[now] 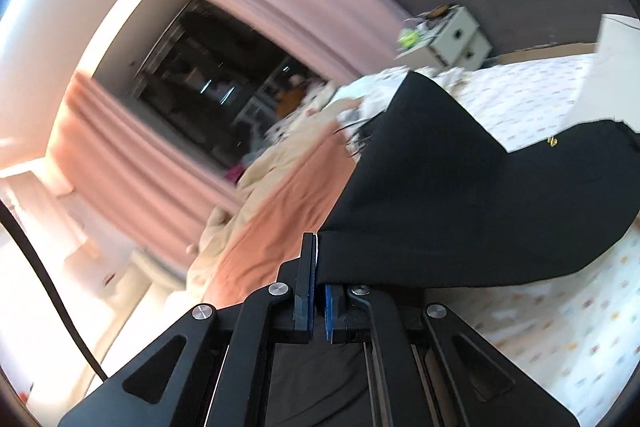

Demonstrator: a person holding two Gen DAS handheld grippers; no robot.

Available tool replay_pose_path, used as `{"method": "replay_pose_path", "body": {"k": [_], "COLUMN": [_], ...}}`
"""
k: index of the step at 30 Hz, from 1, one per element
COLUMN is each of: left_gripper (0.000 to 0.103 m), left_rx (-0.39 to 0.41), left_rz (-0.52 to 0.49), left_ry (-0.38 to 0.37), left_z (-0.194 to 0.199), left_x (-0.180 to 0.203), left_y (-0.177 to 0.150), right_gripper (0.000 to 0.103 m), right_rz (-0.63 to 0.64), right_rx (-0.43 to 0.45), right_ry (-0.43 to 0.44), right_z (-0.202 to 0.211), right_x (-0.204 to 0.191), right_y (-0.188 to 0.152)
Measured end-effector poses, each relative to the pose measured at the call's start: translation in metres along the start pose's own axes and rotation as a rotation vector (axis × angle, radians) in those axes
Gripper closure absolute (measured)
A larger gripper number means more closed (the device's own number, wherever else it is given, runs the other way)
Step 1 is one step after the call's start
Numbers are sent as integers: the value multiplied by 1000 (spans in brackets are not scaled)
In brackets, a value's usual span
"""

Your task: Fold large clothes

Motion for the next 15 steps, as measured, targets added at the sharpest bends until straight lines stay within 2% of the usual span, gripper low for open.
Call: {"method": "replay_pose_path", "body": {"k": [7,10,12,13,14,15], "left_gripper": [0,0,0,0,0,0], "left_rx": [21,27,29,30,30,29], "left_rz": [27,40,48,50,50,50], "left_ry": [-33,-41,-45,-47,-47,-46], "left_z": [10,13,14,14,14,15], "left_x": [-2,-4,-6,-6,-7,-7], "left_y": [4,5,6,6,6,6], "right_gripper": [103,103,103,103,103,103], "right_rz": [53,43,37,38,38,45], "right_rx": [-90,-145,-190,-218,-237,-264], "right_ry": [53,74,72,72,70,60], "right_z": [-20,-36,-33,-40,-51,-59], "right_x": [-58,-65,-48,-51,-48,-49], "right_y": [-52,-63,-60,-69,-58,-65]}}
Point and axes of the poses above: each gripper's, at about its wrist camera, not at the fingertips, and z roughly against the way its jaws point, x to its right, y to its top, the point moved 3 cm from there along -z, roughly the way its jaws point, and after that the axes turned 15 degrees about -y, right-handed, at the moved point
